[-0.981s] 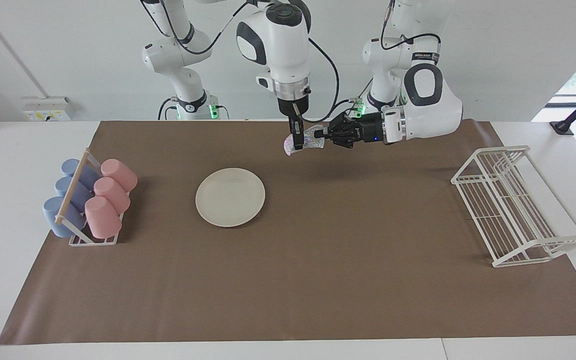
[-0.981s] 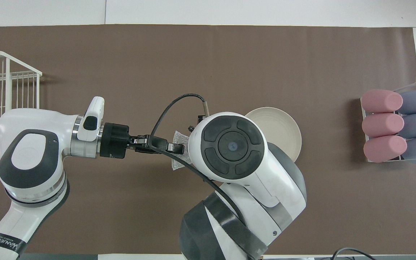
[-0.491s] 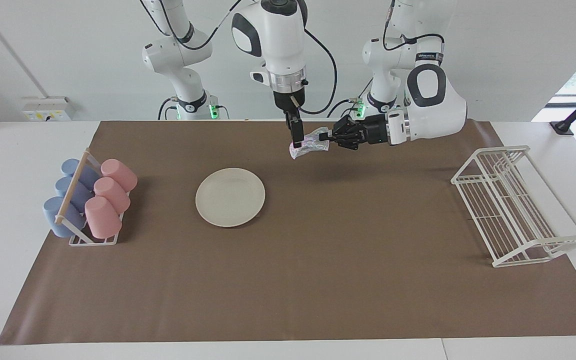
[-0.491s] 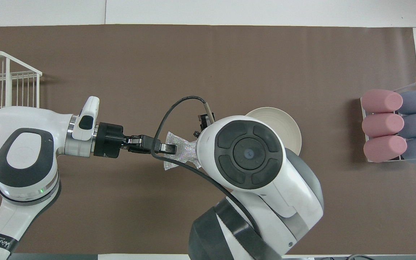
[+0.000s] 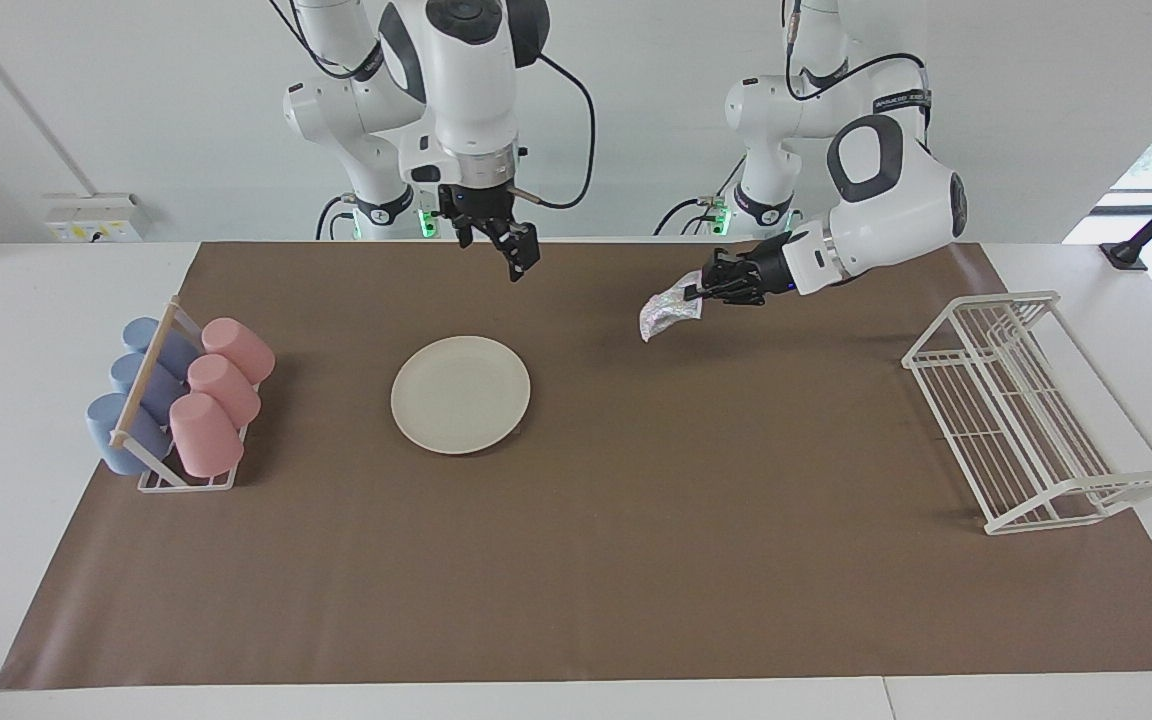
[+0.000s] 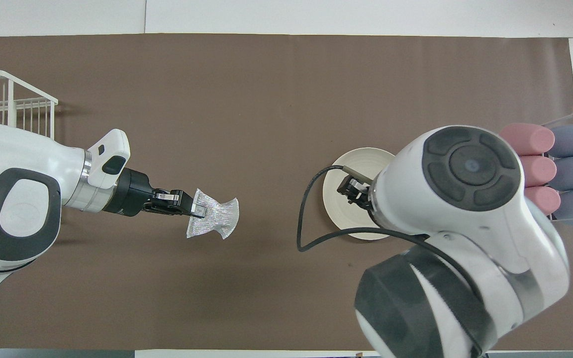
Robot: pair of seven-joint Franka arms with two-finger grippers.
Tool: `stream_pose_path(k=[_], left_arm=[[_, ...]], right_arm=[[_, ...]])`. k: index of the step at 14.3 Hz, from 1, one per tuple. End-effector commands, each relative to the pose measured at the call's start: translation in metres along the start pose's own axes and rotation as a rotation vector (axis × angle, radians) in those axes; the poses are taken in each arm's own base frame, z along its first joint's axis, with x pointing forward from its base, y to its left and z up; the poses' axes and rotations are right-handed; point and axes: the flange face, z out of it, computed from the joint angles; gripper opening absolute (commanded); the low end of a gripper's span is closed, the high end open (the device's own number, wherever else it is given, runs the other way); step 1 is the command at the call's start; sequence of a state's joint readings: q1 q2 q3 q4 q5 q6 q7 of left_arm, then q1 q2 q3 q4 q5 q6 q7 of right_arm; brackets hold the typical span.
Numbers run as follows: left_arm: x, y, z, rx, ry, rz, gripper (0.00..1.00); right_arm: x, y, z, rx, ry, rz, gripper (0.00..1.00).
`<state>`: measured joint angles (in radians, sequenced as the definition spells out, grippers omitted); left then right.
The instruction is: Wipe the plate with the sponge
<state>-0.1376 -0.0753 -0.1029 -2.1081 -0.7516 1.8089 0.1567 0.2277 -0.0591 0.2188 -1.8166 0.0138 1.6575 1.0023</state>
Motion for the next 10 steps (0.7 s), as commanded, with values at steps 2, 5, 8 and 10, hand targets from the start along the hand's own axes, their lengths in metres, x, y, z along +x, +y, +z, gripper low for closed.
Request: stream_pose_path(k=[2,5,8,10], left_arm=[[-0.007,0.032,-0.009,0.317,0.025,-0.072,0.0],[-0.014,0.046,0.009,0.541,0.056,-0.132,0.0],[-0.021,0.047,0.016,0.732,0.066,-0.155,0.0],[-0.023,0.057,0.012,0.857,0.074,-0.158,0.0]], right_arm=[[0.08,0.069,-0.002,0.011,-0.007,-0.297,1.0],[0.104,0.092,-0.001,0.015,-0.014,-0.353,1.0],[0.109,0.096,0.0,0.018,-0.011,-0.403,1.0],[0.12,0.102,0.0,0.032,0.013,-0.461,1.0]])
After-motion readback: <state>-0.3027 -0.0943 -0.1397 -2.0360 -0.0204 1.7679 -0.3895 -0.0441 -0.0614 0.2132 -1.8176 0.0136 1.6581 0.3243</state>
